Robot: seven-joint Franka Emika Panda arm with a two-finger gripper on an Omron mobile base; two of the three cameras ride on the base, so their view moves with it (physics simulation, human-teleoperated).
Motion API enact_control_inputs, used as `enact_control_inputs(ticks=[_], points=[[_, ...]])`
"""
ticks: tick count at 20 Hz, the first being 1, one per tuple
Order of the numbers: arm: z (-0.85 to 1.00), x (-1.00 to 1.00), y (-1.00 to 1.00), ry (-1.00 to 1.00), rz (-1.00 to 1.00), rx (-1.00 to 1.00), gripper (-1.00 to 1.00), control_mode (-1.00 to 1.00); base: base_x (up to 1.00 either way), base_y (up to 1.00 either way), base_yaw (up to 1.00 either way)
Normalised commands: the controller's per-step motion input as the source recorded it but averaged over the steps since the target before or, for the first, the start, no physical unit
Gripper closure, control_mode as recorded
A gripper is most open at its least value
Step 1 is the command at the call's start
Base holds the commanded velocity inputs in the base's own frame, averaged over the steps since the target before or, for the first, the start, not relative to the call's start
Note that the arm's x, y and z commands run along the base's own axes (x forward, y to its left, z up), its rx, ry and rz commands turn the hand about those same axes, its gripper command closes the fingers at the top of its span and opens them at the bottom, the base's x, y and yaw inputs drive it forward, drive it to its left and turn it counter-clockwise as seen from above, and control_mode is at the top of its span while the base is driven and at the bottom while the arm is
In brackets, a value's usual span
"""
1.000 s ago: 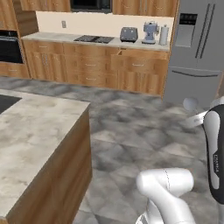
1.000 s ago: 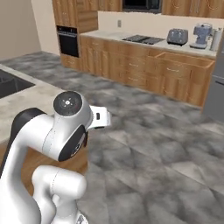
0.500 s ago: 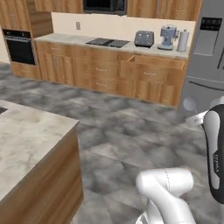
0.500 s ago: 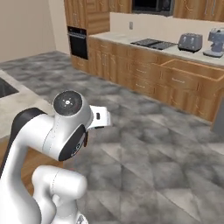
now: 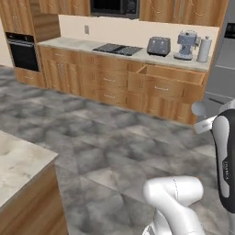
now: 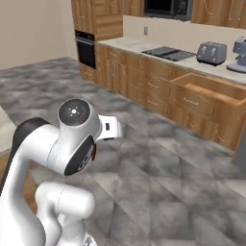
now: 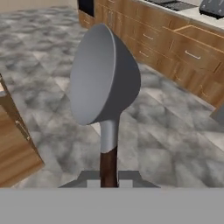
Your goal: Pick up the metallic utensils from the counter and place them in the open drawer. Make sure not to pick up any wooden utensils.
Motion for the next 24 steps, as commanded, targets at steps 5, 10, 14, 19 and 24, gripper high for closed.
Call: enact_control_inputs(ticks=[5, 10, 14, 19, 24], points=[[0.0, 0.0, 0.0, 0.0, 0.0, 0.0, 1.0, 1.0, 1.0, -1.0, 0.08], [0.0, 0.0, 0.0, 0.0, 0.0, 0.0, 1.0, 1.0, 0.95, -1.0, 0.14], [0.0, 0.0, 0.0, 0.0, 0.0, 0.0, 1.0, 1.0, 0.86, -1.0, 0.26], [0.0, 0.0, 0.0, 0.0, 0.0, 0.0, 1.0, 1.0, 0.54, -1.0, 0.29], [0.0, 0.0, 0.0, 0.0, 0.0, 0.0, 1.0, 1.0, 0.01, -1.0, 0.24]])
